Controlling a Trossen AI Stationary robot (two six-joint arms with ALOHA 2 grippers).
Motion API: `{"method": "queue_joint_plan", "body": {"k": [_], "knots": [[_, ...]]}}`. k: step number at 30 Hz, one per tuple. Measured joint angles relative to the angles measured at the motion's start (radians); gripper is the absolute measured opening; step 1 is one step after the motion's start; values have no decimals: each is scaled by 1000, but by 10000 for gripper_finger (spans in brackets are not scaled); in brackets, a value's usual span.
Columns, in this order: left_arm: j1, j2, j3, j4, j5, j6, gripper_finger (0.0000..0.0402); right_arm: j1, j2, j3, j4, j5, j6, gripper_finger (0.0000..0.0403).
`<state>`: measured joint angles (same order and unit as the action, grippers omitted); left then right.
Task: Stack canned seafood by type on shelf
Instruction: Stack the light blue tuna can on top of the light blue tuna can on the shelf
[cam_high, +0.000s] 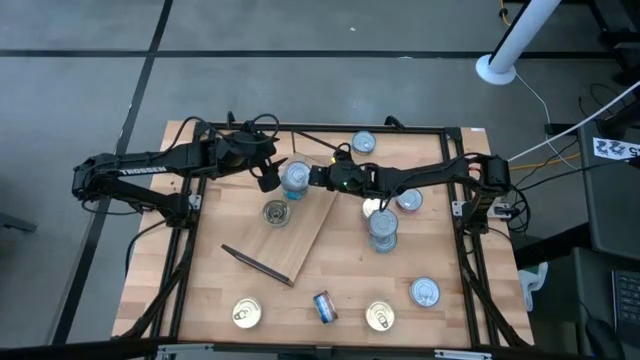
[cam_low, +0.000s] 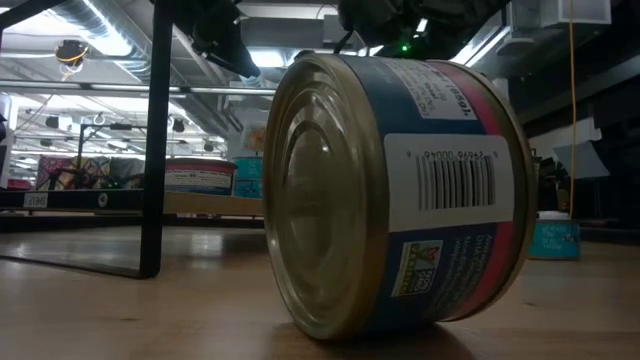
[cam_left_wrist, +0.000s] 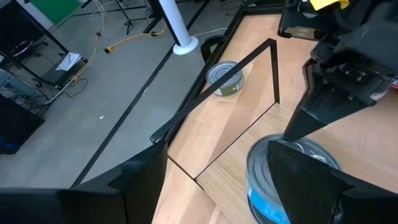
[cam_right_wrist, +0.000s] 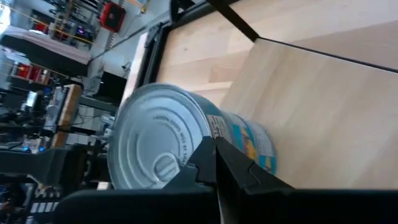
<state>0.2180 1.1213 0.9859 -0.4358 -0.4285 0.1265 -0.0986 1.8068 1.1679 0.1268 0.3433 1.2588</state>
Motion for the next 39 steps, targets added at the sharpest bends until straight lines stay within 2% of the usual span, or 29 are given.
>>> {"method": "queue_joint_plan", "body": {"k": [21,28,39], "knots": [[0,0,0,-2,0,0,271,0,25,6,37,-14,18,10],[0,0,0,-2,0,0,271,0,25,6,40,-12,19,38],[0,0,0,-3,0,-10,271,-3,25,6,32,-16,1,105]]}}
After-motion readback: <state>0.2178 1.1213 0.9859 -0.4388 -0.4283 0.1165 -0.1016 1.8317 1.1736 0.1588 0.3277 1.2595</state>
